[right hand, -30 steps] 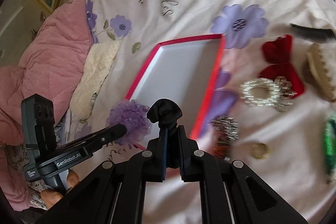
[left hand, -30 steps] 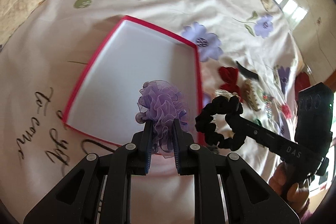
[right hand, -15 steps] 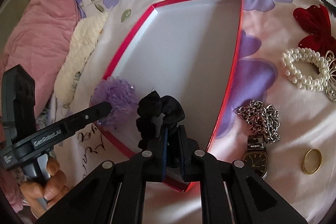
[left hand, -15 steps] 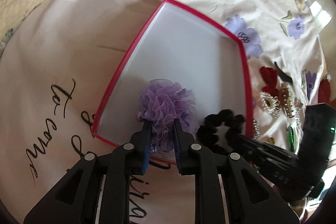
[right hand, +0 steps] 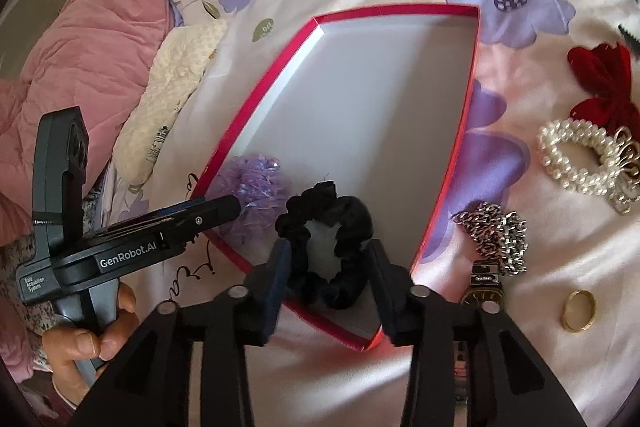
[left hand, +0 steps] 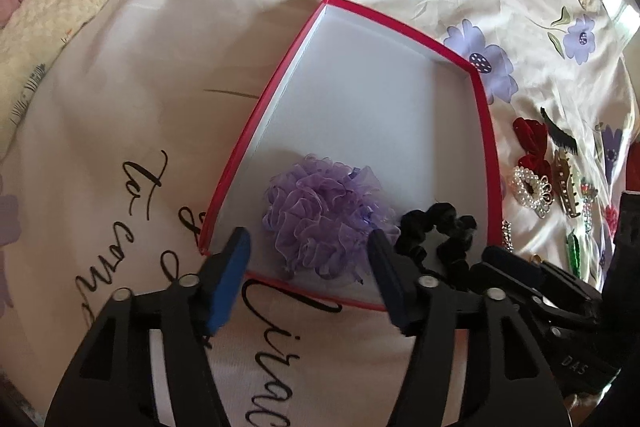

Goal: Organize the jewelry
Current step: 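Carry both into the red box and open both tools to release, then grasp the pearl bracelet with left tool while right tool grasps beige claw clip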

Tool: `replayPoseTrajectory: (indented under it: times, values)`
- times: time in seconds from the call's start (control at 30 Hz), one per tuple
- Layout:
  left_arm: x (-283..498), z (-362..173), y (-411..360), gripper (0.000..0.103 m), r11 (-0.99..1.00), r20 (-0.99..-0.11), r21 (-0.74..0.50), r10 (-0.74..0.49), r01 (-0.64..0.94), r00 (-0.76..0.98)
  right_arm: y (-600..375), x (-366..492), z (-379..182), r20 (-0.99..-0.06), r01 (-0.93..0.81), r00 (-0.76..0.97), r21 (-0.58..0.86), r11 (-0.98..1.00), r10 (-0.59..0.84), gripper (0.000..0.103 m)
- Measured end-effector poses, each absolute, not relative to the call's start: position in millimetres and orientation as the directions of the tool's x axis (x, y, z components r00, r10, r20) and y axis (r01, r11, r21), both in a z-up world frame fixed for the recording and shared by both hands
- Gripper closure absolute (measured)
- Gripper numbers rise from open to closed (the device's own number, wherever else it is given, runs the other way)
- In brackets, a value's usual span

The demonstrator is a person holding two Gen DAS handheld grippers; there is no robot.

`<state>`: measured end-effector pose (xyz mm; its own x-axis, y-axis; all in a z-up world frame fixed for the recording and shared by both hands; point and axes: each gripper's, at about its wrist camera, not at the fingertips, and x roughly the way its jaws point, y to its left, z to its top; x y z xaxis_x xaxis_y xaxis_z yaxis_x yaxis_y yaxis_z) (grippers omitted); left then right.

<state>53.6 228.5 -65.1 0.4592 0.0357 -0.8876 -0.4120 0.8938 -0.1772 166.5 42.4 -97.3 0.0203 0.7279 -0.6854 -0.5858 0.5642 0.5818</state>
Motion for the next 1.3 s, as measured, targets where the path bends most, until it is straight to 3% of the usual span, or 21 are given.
replayPoseTrajectory:
  times: [0.37,0.97,1.3]
  values:
    - [37.8,-36.6,213.5,0.035,0.898,-0.859,-0.191,0.042,-0.396,0.51,-14.5,163.2,-89.2,-0.671,-0.54,0.094,0.587,0.603,0.736,0.052]
    - [57.6,-12.0,114.7,0.035,0.957,-0.827,-0.235,-0.104,-0.17,0.553,-163.4,173.5,-84.9,-0.691,-0.361,0.318,0.545,0.757,0.649,0.05]
    - [77.2,-16.8,70.9,0.035,0.966,-0.829,-0.248,-0.17,-0.077,0.533,-203.9,184.8,-96.1,-0.708,-0.293,0.36,0.532,0.794,0.607,0.05]
